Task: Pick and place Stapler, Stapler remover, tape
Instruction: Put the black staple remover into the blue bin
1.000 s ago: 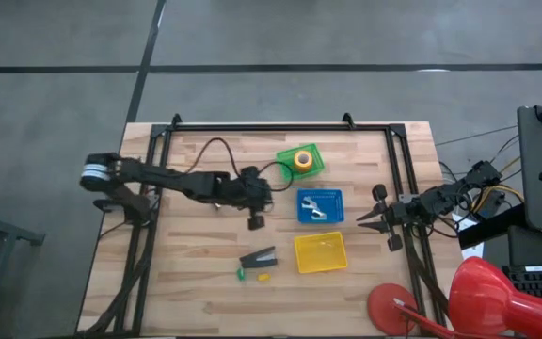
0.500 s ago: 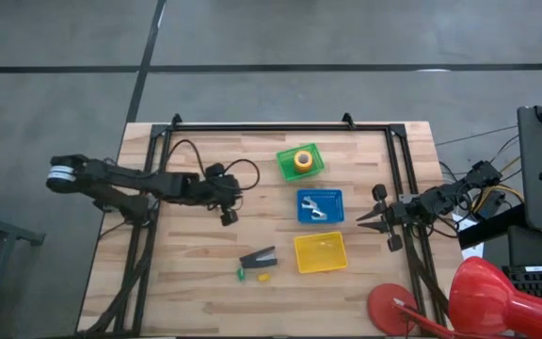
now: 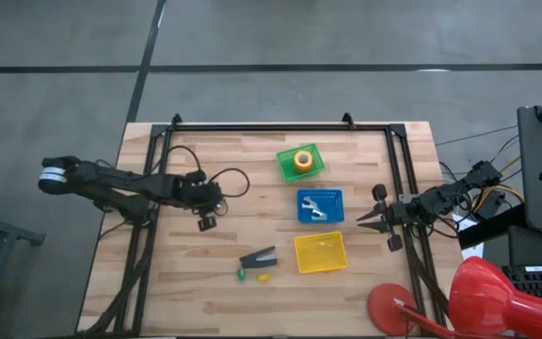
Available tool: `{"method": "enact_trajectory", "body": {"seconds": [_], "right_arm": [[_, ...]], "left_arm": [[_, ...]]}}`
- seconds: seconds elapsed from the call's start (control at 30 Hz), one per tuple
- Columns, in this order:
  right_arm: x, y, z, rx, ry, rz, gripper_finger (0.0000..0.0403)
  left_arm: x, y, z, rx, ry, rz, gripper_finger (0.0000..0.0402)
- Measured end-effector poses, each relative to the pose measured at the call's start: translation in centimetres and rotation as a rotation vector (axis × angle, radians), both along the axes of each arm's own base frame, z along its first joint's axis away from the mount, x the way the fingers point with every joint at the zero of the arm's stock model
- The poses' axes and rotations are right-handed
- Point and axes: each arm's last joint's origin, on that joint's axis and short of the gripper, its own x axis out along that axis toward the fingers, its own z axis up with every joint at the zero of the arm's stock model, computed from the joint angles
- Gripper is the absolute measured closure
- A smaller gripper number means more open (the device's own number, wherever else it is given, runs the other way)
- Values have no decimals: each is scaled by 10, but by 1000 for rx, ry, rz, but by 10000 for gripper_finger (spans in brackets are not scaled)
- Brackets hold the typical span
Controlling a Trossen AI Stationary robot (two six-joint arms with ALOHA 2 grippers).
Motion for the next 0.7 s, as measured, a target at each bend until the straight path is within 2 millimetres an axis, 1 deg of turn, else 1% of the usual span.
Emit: {"method": "enact_trajectory", "body": {"seconds": [0.1, 0.23, 0.37, 0.47, 0.53, 0.7], "right_arm": [[0, 0, 0, 0, 0, 0, 351], [0, 0, 0, -1, 0, 0, 351], [0, 0, 0, -1, 0, 0, 351], [0, 0, 0, 1, 1, 0, 351], [0, 0, 0, -1, 0, 0, 351], [0, 0, 0, -1, 0, 0, 351]], "left_arm": [[0, -2, -3, -35, 27, -18, 347], [1, -3, -5, -46, 45, -42, 328], [2, -2, -10, -8, 90, -74, 296], [2, -1, -14, 33, 136, -114, 282], [4, -1, -15, 62, 141, -114, 279], [8, -1, -21, 62, 162, -132, 281]]}}
